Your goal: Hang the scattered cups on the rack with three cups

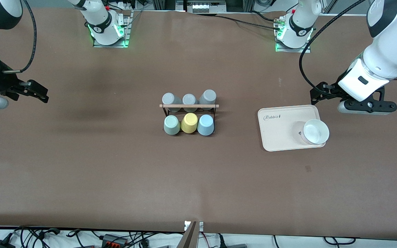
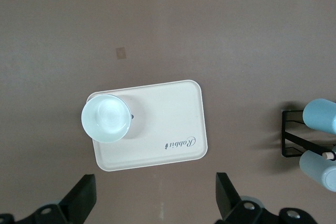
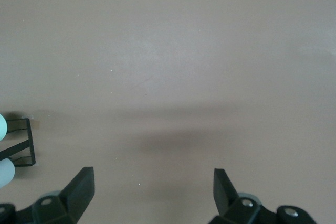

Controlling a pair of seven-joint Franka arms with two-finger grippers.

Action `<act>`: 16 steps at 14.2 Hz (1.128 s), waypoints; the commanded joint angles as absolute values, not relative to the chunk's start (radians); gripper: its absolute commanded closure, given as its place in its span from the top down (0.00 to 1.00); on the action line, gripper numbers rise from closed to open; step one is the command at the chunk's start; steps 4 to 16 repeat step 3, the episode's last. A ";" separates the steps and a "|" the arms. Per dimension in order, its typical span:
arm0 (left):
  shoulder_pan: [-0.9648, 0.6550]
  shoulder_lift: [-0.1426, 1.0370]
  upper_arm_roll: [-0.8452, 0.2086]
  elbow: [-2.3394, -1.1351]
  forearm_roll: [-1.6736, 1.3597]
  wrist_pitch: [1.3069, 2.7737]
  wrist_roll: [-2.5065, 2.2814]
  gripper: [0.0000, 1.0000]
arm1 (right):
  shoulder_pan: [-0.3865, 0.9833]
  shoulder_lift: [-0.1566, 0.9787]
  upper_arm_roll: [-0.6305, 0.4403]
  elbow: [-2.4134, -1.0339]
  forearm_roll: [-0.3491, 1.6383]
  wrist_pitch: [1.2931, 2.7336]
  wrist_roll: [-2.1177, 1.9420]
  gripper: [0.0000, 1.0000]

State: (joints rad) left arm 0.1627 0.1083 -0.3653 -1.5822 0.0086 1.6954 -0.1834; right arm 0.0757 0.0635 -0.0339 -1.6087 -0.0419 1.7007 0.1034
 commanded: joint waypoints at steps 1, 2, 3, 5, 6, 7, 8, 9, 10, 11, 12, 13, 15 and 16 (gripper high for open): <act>0.163 0.109 -0.368 -1.563 0.020 1.675 -0.166 1.00 | 0.064 0.086 -0.015 -1.555 -0.032 1.667 0.085 1.00; 0.164 0.109 -0.368 -1.563 0.020 1.675 -0.166 1.00 | 0.058 0.086 -0.015 -1.554 -0.026 1.664 0.086 1.00; 0.166 0.109 -0.367 -1.563 0.018 1.675 -0.166 1.00 | 0.060 0.086 -0.015 -1.555 -0.026 1.660 0.084 1.00; 0.166 0.109 -0.367 -1.563 0.018 1.675 -0.166 1.00 | 0.060 0.086 -0.015 -1.555 -0.026 1.660 0.084 1.00; 0.166 0.109 -0.367 -1.563 0.018 1.675 -0.166 1.00 | 0.060 0.086 -0.015 -1.555 -0.026 1.660 0.084 1.00; 0.166 0.109 -0.367 -1.563 0.018 1.675 -0.166 1.00 | 0.060 0.086 -0.015 -1.555 -0.026 1.660 0.084 1.00; 0.166 0.109 -0.367 -1.563 0.018 1.675 -0.166 1.00 | 0.060 0.086 -0.015 -1.555 -0.026 1.660 0.084 1.00; 0.166 0.109 -0.367 -1.563 0.018 1.675 -0.166 1.00 | 0.060 0.086 -0.015 -1.555 -0.026 1.660 0.084 1.00; 0.166 0.109 -0.367 -1.563 0.018 1.675 -0.166 1.00 | 0.060 0.086 -0.015 -1.555 -0.026 1.660 0.084 1.00; 0.166 0.109 -0.367 -1.563 0.018 1.675 -0.166 1.00 | 0.060 0.086 -0.015 -1.555 -0.026 1.660 0.084 1.00; 0.166 0.109 -0.367 -1.563 0.018 1.675 -0.166 1.00 | 0.060 0.086 -0.015 -1.555 -0.026 1.660 0.084 1.00; 0.166 0.109 -0.367 -1.563 0.018 1.675 -0.166 1.00 | 0.060 0.086 -0.015 -1.555 -0.026 1.660 0.084 1.00; 0.166 0.109 -0.367 -1.563 0.018 1.675 -0.166 1.00 | 0.060 0.086 -0.015 -1.555 -0.026 1.660 0.084 1.00; 0.166 0.109 -0.367 -1.563 0.018 1.675 -0.166 1.00 | 0.060 0.086 -0.015 -1.555 -0.026 1.660 0.084 1.00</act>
